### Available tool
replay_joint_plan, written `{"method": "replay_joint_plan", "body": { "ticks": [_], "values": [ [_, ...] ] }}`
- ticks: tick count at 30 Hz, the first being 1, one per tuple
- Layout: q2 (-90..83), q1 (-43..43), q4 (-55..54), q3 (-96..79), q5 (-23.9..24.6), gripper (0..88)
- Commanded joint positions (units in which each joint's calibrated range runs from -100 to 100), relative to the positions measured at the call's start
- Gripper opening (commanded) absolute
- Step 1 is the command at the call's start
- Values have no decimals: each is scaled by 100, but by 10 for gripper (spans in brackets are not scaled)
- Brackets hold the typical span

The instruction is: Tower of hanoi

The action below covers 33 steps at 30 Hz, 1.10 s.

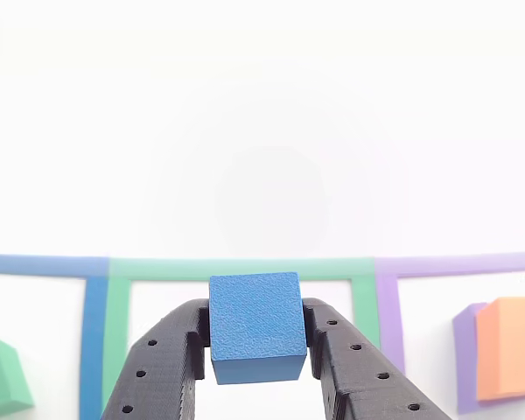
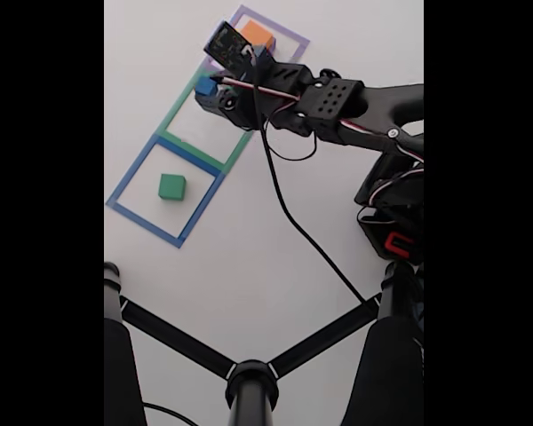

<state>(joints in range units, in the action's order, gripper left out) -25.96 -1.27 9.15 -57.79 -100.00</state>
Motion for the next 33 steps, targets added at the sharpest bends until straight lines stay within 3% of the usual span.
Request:
{"method": "replay_joint_plan", "body": {
  "ticks": [1,7,14,26,33],
  "values": [
    [-1066,-98,3168,1785,0,25],
    [-1250,-281,6155,4230,0,25],
    [-1250,-540,8243,6174,0,23],
    [-1571,-1280,8470,6274,0,21],
    [-2164,-1562,7191,4584,0,21]
  ]
}}
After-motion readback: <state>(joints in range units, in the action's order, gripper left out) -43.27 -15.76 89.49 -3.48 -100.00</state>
